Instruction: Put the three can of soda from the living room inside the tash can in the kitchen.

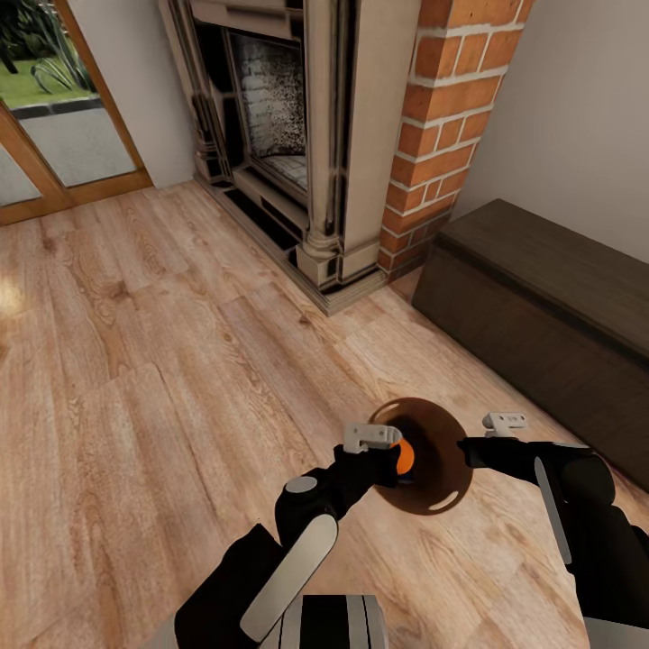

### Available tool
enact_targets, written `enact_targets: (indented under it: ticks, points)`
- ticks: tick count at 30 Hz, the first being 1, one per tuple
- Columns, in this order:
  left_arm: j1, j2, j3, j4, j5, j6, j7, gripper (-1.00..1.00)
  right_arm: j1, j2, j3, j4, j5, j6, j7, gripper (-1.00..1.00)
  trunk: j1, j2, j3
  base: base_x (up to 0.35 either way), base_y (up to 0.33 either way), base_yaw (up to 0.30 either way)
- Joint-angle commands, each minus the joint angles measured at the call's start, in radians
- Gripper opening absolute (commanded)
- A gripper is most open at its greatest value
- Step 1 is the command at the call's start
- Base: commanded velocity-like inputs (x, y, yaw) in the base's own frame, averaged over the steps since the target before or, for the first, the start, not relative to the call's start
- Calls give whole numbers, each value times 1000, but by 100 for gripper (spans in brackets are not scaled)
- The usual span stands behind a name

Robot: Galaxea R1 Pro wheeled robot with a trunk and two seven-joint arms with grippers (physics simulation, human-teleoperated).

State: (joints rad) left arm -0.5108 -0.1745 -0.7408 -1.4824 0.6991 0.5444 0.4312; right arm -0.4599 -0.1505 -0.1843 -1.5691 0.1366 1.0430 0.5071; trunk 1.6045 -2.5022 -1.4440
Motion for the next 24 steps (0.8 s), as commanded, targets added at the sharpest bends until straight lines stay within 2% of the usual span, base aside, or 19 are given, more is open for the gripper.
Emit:
enact_targets:
  ticks: [1,5,9,16,21,24]
  points:
    - [-7,0,0,10,2,-16,0,-100,0,0,0,0,-22,4,5,-100,0,0,0,0,0,0]
    - [-46,0,-12,59,10,-50,0,-100,0,-1,0,0,-22,4,5,-100,0,0,0,0,0,0]
    - [-53,0,-32,75,15,-67,0,-100,0,-1,0,0,-22,4,5,-100,0,0,0,0,0,0]
    - [-54,0,-36,79,17,-70,-2,-100,0,-1,0,0,-22,4,5,-100,0,0,0,0,0,0]
    - [-54,0,-38,80,37,-72,-11,-100,0,0,0,0,-22,4,5,-100,0,0,0,0,0,0]
    - [-54,0,-45,81,58,-100,-13,-100,0,-1,0,0,-22,4,5,-100,0,0,0,0,0,0]
